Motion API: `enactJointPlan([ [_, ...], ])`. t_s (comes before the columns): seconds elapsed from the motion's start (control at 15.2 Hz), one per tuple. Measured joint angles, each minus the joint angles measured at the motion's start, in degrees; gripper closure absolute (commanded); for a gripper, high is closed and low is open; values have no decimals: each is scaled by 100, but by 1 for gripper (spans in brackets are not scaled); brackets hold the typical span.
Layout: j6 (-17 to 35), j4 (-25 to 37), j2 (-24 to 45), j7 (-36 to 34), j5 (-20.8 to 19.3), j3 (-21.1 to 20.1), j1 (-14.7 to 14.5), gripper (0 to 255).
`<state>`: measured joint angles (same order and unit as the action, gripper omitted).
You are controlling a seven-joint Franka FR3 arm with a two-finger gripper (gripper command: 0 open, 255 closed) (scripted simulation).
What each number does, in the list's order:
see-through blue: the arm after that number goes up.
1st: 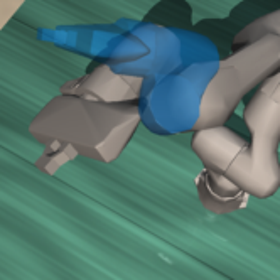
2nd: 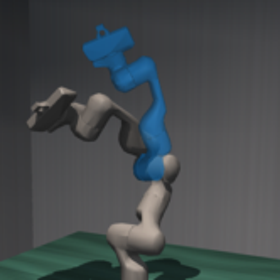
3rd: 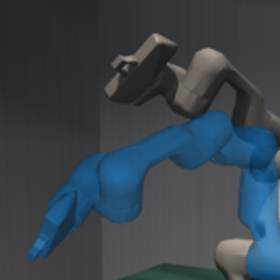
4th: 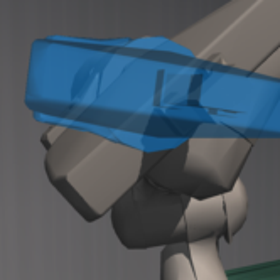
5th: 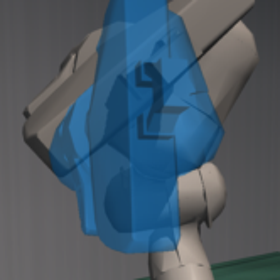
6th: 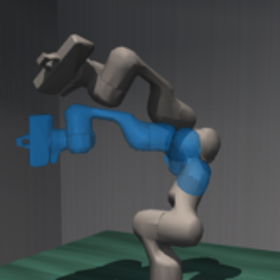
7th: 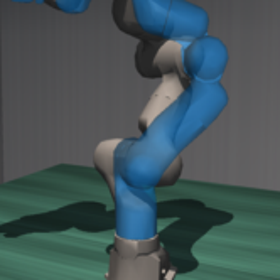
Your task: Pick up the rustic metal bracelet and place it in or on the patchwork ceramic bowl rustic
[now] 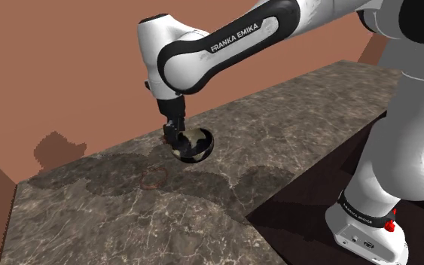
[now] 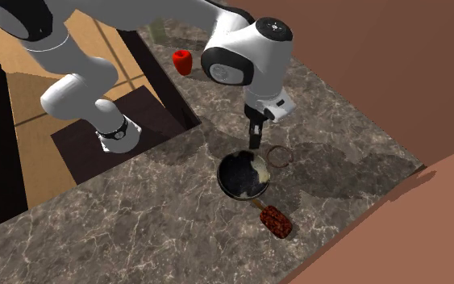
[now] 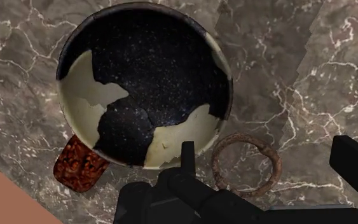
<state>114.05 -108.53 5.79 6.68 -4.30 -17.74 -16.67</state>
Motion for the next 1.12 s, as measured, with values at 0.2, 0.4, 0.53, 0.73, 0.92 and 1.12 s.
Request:
enactJointPlan([
  [0.2, 49, 356, 401, -34, -142, -139, -189, 0],
  [0.4, 60, 847, 913, -68, -336, -250, -403, 0],
  [0.53, 86, 1193, 1295, -86, -485, -305, -566, 0],
  [0.73, 161, 1291, 1470, -100, -558, -326, -646, 0],
  [0.92, 369, 1165, 1558, -116, -602, -309, -649, 0],
  [1.12, 549, 1047, 1624, -139, -638, -291, -651, 0],
])
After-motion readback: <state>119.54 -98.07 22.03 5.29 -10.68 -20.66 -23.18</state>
